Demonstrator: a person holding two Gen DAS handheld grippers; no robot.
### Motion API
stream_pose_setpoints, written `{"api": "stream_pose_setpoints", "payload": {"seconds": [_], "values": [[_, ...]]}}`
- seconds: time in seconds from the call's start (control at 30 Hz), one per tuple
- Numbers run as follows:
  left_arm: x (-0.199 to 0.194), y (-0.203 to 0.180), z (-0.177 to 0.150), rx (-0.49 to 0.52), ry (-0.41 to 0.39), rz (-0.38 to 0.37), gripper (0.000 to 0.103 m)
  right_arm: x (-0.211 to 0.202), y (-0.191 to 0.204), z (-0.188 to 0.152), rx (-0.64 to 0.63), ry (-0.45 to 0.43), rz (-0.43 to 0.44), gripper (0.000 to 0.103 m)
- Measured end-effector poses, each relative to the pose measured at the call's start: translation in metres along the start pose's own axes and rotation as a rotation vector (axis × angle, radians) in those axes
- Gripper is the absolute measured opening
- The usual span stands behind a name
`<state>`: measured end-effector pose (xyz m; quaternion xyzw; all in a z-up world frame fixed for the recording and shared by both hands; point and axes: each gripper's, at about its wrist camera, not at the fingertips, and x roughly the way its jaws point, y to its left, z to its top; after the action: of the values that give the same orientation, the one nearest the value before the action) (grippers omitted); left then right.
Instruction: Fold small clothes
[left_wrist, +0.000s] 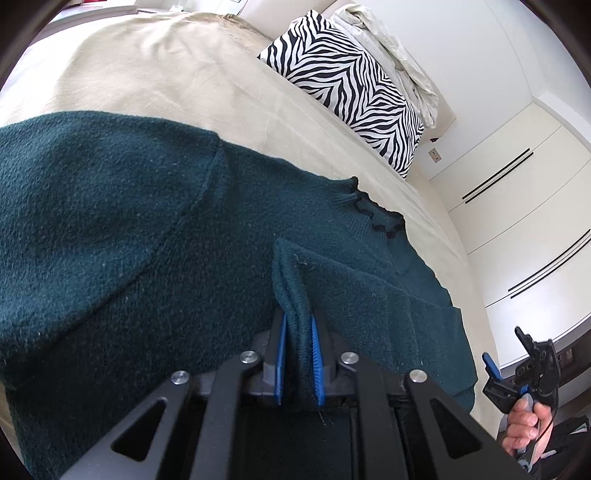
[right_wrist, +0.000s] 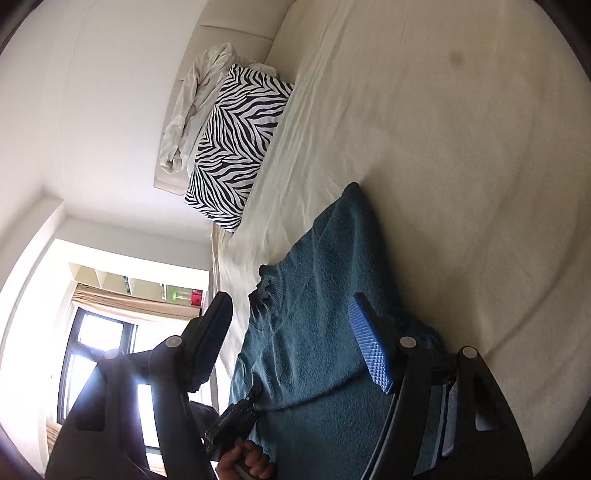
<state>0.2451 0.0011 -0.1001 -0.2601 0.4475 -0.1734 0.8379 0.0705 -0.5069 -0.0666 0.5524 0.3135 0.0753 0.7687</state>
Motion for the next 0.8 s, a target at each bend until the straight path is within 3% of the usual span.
{"api": "stream_pose_setpoints", "payload": {"seconds": [0.13, 0.33, 0.5, 0.63, 0.8], "values": [[0.001, 0.002, -0.003, 0.018, -0.026, -0.011, 0.015, 0.051, -0.001, 0.025, 0.007, 0.107, -0.018, 0.065], [0.003, 0.005, -0.003, 0.023, -0.038, -0.021, 0.016, 0.100, -0.025, 0.061, 0.093, 0.161, -0.011, 0.063], [0.002, 0.008, -0.005, 0.022, -0.044, -0.030, 0.016, 0.094, -0.023, 0.053, 0.037, 0.237, 0.017, 0.064], [0.002, 0.009, -0.005, 0.019, -0.044, -0.034, 0.016, 0.073, -0.023, 0.029, 0.007, 0.314, 0.040, 0.064], [0.002, 0.009, -0.005, 0.020, -0.044, -0.033, 0.016, 0.037, -0.034, -0.003, -0.003, 0.345, 0.070, 0.064]]}}
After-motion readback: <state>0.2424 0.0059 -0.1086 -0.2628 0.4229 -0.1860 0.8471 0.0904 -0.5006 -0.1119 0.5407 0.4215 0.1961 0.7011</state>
